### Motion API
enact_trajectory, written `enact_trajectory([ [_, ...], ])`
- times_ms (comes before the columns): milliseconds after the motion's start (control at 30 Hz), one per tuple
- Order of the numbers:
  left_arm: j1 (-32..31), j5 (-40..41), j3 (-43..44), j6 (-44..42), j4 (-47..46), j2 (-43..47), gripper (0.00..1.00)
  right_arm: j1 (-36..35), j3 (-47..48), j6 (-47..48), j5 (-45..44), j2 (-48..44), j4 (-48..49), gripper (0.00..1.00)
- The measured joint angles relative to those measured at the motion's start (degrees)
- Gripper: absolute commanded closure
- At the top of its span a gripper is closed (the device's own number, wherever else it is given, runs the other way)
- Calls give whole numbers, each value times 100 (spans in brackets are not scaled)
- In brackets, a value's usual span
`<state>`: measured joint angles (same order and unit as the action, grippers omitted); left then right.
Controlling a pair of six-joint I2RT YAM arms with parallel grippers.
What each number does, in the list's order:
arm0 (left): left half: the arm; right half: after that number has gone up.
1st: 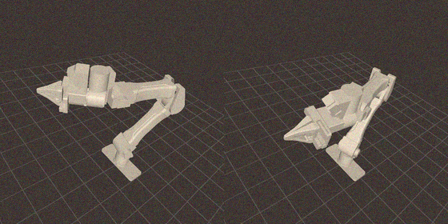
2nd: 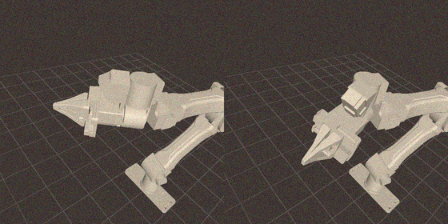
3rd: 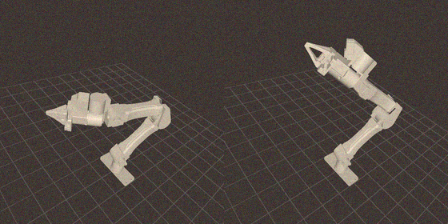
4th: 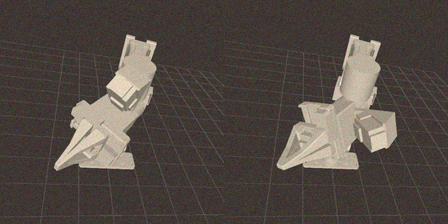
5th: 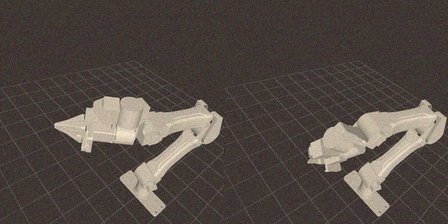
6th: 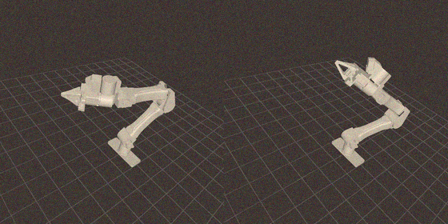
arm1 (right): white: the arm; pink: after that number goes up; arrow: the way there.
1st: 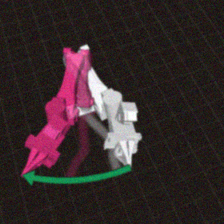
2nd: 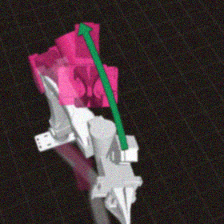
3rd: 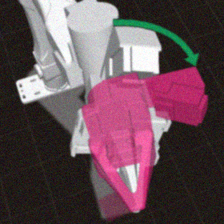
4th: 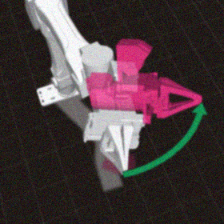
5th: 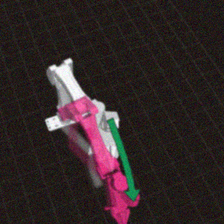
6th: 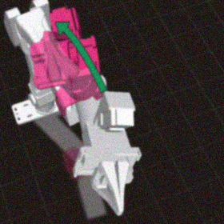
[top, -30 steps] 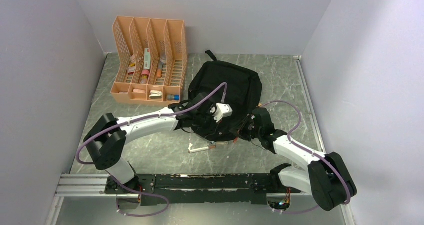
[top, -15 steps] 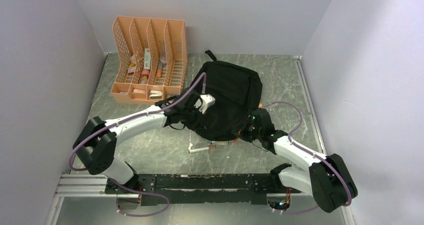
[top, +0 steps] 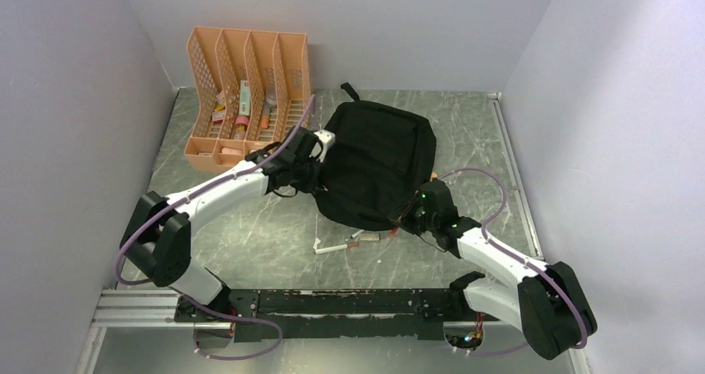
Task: Pack the student bag
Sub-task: Zip the student bag at the center of the board.
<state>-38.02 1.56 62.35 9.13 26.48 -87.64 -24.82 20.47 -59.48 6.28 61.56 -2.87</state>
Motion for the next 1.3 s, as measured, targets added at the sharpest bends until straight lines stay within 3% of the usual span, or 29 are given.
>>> enact_trajectory([
  [167,94,122,387,28,68,-201,95,0,9,28,-31,-111,46,98],
  [267,109,118,562,-72,107,-361,95,0,70,192,-4,-109,44,93],
  [333,142,68,573,-205,103,-402,95,2,219,514,74,-116,-55,84],
  [467,254,-149,542,-514,31,-365,95,13,505,1292,168,-514,-249,56],
  [600,326,-490,420,-813,-31,-251,95,28,876,2057,256,-1178,-319,41],
  [800,332,-848,282,-1025,-83,-179,95,-52,1484,2894,675,-1161,83,40],
  [1300,332,-1274,131,-1106,-199,-120,95,-1377,1733,5405,1572,1322,2072,40],
])
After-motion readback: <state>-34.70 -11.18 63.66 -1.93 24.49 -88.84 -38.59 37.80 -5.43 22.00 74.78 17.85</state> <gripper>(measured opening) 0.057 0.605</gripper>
